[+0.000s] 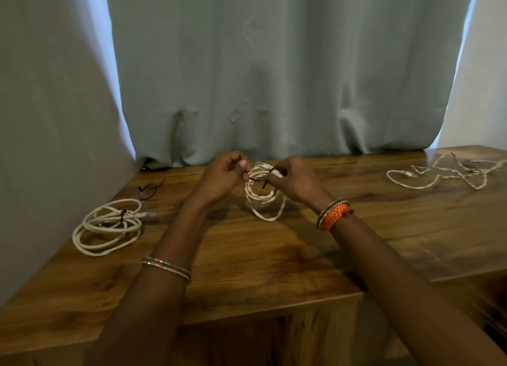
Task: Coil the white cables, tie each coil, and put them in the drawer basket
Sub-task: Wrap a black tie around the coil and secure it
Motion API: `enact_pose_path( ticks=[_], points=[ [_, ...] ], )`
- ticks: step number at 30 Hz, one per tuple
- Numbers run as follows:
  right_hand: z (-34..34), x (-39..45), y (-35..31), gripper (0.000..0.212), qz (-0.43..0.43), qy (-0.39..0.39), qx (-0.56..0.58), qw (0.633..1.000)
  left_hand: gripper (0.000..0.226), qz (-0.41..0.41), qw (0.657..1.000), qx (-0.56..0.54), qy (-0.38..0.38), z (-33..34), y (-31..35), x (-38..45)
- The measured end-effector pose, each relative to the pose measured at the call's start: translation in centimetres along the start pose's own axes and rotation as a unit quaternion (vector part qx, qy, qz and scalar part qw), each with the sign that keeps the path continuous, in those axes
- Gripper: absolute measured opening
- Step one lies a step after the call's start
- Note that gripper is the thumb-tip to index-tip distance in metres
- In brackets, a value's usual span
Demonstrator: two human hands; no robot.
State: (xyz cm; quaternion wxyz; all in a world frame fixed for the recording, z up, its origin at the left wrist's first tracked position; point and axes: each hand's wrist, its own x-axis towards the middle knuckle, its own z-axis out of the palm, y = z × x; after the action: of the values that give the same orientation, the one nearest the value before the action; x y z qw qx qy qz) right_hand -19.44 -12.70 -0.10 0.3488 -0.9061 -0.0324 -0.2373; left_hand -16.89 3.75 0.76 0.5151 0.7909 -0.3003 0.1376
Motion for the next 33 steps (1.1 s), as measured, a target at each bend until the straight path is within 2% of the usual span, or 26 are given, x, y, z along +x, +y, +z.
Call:
enact_pose_path(
  ticks=[3, 6, 8, 13, 15, 18, 22, 25, 28, 31, 33],
  points=[
    [-0.3, -0.1, -0.2, 0.012, 0.005, -0.017, 0.028, 0.999, 0.014, -0.007, 1.0, 0.03, 0.002, -0.2, -0.8, 0.2],
    [-0.5, -0.1, 0.0, 0.016, 0.018, -0.025, 0.063, 0.998, 0.024, -0.002, 0.998, 0.051, -0.031, -0.5, -0.7, 0.0],
    [-0.5, 0.0, 0.2, 0.018, 0.031, -0.034, 0.081, 0.996, 0.023, 0.019, 0.996, 0.076, -0.035, -0.6, -0.6, -0.3],
    [-0.5, -0.2, 0.2, 0.02, 0.033, -0.062, 0.096, 0.993, 0.004, 0.099, 0.982, 0.157, 0.038, -0.4, -0.8, -0.2],
    [-0.4, -0.2, -0.2, 0.021, 0.018, -0.083, 0.079, 0.993, 0.01, 0.156, 0.966, 0.198, 0.063, 0.0, -0.8, 0.0],
    [0.1, -0.6, -1.1, 0.021, -0.025, -0.109, 0.003, 0.994, 0.014, 0.205, 0.957, 0.199, 0.057, 1.0, -0.8, 0.0],
    [-0.4, -1.4, -2.2, 0.027, -0.1, -0.142, -0.031, 0.984, 0.019, 0.169, 0.976, 0.11, 0.084, 1.6, -1.0, 0.0],
    [-1.2, -1.5, -2.8, 0.019, -0.148, -0.152, -0.044, 0.976, 0.019, 0.114, 0.99, 0.028, 0.084, 1.6, -0.7, 0.0],
    [-1.5, -1.3, -3.5, 0.012, -0.181, -0.146, -0.12, 0.965, 0.026, 0.097, 0.99, -0.006, 0.097, 1.6, -0.4, 0.0],
    [-1.1, -1.6, -3.8, 0.014, -0.227, -0.118, -0.14, 0.956, 0.022, 0.119, 0.988, 0.02, 0.095, 1.8, -0.6, 0.0],
    [-0.7, -1.8, -3.4, 0.012, -0.247, -0.097, -0.1, 0.959, 0.022, 0.129, 0.981, 0.094, 0.106, 1.9, -1.2, 0.0]
  ],
)
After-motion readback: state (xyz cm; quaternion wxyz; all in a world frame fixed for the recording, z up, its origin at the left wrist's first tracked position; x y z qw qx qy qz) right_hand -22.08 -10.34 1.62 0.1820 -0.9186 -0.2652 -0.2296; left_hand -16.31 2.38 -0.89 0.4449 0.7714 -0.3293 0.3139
